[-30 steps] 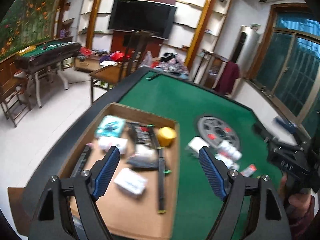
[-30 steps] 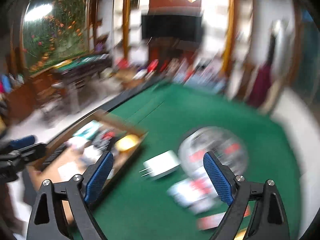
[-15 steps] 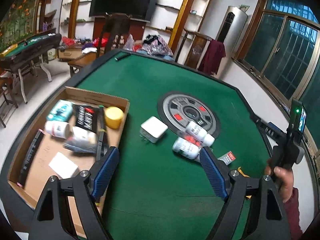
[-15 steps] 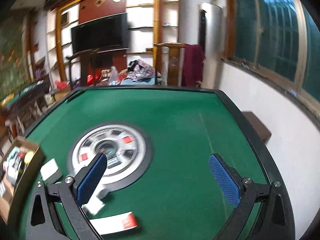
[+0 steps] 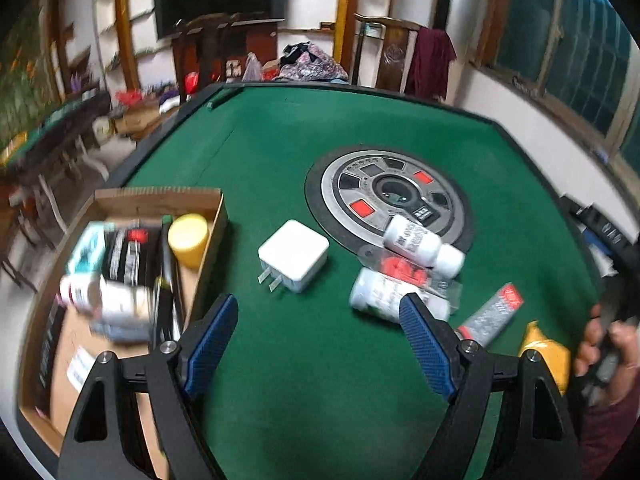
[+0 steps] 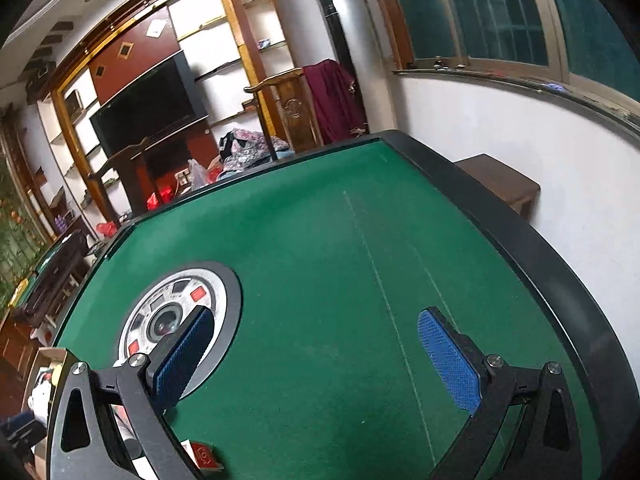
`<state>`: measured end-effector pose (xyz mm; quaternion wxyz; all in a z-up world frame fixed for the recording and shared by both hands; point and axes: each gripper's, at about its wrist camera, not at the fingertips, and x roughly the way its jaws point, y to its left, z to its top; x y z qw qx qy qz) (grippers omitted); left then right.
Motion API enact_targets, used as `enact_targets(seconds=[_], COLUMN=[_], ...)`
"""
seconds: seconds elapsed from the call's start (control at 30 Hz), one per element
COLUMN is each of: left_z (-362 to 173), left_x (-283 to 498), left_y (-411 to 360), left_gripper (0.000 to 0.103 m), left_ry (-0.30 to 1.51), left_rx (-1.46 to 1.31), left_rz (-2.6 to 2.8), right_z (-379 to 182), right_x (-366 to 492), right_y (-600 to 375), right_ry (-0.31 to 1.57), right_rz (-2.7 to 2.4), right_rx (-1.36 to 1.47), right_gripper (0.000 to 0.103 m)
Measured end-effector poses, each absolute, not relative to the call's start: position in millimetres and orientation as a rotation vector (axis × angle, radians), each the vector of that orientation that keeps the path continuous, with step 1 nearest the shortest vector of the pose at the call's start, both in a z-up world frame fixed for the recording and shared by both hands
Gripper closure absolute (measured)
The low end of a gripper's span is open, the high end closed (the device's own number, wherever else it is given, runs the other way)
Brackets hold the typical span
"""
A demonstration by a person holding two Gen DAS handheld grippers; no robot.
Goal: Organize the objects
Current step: 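Reach to the white charger and grasp it with the left tool, then grasp the white pill bottle with right tool while left tool lifts the charger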
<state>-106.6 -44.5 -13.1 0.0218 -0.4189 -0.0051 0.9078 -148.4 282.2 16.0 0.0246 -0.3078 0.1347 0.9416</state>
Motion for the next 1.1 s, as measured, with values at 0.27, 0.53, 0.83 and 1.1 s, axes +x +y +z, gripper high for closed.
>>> enact_targets(seconds=[0.27, 0.53, 0.83, 1.1], left_z=[-33.8, -74.2, -59.0, -2.4], left_x=[-171.9, -201.2, -173.4, -94.4], left_y=[-45.3, -47.8, -52.7, -64.3], left_gripper=[0.021, 0.049, 0.059, 0.059], left_ry=[0.148, 0.204, 0.037, -0.110], left_rx=[-1.388, -1.538, -1.448, -1.236], left_rz=[2.796, 2.662, 2.691, 2.764], right_z=[7.4, 1.8, -4.7, -9.5], right_x=[-151.2, -158.2, -163.7, -166.1], right_y=[265.5, 264.1, 261.1, 258.7], right_ry=[0.333, 0.346, 0.391, 0.367], right_rz=[2.947, 2.944, 2.956, 2.955], right_rx=[-0.984, -1.015, -1.063, -1.076], right_gripper=[0.000, 0.000, 0.000, 0.000])
